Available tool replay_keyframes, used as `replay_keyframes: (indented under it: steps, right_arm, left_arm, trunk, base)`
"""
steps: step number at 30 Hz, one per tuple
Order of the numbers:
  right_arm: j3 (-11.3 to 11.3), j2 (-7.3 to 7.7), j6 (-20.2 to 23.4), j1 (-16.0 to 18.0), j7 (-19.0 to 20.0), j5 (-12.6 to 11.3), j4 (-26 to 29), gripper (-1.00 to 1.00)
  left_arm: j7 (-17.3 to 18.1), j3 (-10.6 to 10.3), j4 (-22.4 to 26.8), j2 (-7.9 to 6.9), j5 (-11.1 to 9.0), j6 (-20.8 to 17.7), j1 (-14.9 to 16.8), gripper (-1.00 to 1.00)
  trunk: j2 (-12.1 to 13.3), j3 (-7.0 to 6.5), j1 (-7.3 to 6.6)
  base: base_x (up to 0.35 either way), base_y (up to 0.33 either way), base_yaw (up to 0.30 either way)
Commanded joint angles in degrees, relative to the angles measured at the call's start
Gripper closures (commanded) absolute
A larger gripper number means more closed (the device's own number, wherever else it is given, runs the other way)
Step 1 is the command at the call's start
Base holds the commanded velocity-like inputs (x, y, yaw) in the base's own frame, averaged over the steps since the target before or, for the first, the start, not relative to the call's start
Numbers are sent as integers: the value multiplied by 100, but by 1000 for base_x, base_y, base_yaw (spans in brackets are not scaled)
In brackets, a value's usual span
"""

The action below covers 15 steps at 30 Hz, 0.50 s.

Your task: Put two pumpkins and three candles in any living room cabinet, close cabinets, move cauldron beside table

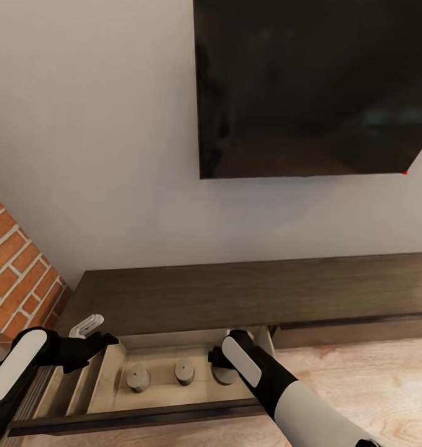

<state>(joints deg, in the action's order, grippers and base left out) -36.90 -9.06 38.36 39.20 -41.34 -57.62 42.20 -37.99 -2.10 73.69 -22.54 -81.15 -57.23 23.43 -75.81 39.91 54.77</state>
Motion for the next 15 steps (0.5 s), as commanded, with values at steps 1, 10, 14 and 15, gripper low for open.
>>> replay_keyframes:
  steps: [1, 10, 14, 15]
  right_arm:
    - [-42, 2, -21, 7, -51, -48, -16, 100]
    - [-86, 8, -293, 7, 28, -46, -74, 100]
    - [-89, 9, -354, 8, 137, -37, -79, 100]
    - [-91, 9, -363, 5, 153, -28, -79, 100]
  left_arm:
    - [-60, -9, 5, -5, -58, 2, 4, -100]
    - [-60, -17, 101, -5, -64, 3, 1, -100]
    - [-60, -18, 150, -5, -61, 2, -13, -100]
    - [-58, -18, 156, -5, -60, 2, -22, -100]
  trunk:
    - [-45, 23, 23]
    - [-406, 185, 220]
    - [-566, 257, 308]
    - [-606, 275, 330]
  base:
    - [0, 0, 0]
    - [0, 0, 0]
    - [0, 0, 0]
    - [0, 0, 0]
